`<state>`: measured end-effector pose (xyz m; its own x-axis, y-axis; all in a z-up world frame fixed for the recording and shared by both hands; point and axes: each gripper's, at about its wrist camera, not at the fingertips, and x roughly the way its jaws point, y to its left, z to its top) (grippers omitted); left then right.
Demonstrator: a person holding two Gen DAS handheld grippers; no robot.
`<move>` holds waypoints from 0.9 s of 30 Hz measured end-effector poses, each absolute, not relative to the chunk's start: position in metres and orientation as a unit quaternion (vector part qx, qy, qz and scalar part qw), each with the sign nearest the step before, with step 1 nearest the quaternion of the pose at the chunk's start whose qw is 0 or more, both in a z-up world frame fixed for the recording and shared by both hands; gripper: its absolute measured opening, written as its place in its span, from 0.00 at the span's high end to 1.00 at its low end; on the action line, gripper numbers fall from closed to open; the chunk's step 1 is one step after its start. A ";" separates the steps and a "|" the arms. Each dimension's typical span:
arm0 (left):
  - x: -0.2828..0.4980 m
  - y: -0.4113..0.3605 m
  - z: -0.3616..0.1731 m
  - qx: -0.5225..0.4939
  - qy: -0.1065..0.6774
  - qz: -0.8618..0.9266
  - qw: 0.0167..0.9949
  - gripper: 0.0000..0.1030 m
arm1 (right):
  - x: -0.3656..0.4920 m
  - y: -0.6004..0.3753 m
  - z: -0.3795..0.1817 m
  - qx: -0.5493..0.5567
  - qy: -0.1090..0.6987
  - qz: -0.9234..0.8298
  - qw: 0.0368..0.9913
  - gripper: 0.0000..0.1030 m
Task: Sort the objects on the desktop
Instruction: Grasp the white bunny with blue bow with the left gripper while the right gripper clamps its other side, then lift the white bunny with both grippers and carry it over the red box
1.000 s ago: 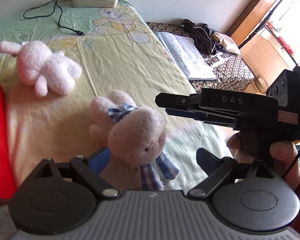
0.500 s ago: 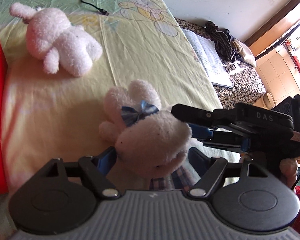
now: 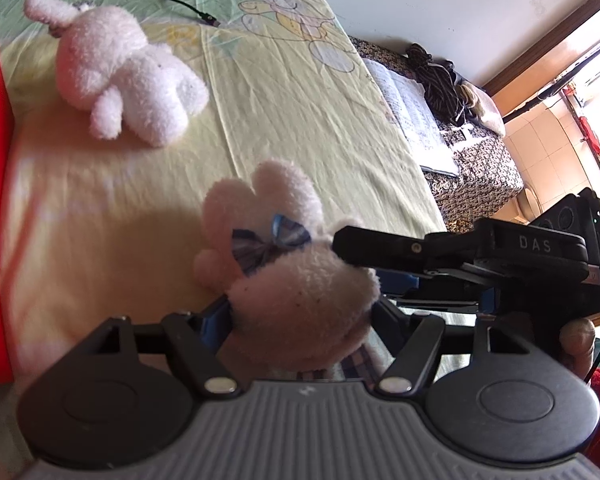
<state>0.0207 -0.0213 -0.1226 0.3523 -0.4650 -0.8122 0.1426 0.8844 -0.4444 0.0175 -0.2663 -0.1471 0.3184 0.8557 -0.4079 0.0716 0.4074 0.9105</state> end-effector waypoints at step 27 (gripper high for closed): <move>-0.057 0.058 0.003 -0.073 0.410 -0.225 0.881 0.31 | -0.034 -0.172 -0.016 0.399 0.443 0.380 0.707 0.60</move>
<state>-0.0573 0.0577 0.0031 0.5622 -0.4561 -0.6899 0.3362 0.8882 -0.3132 -0.0345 -0.1722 -0.0161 0.3184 0.8912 -0.3231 -0.1838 0.3924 0.9012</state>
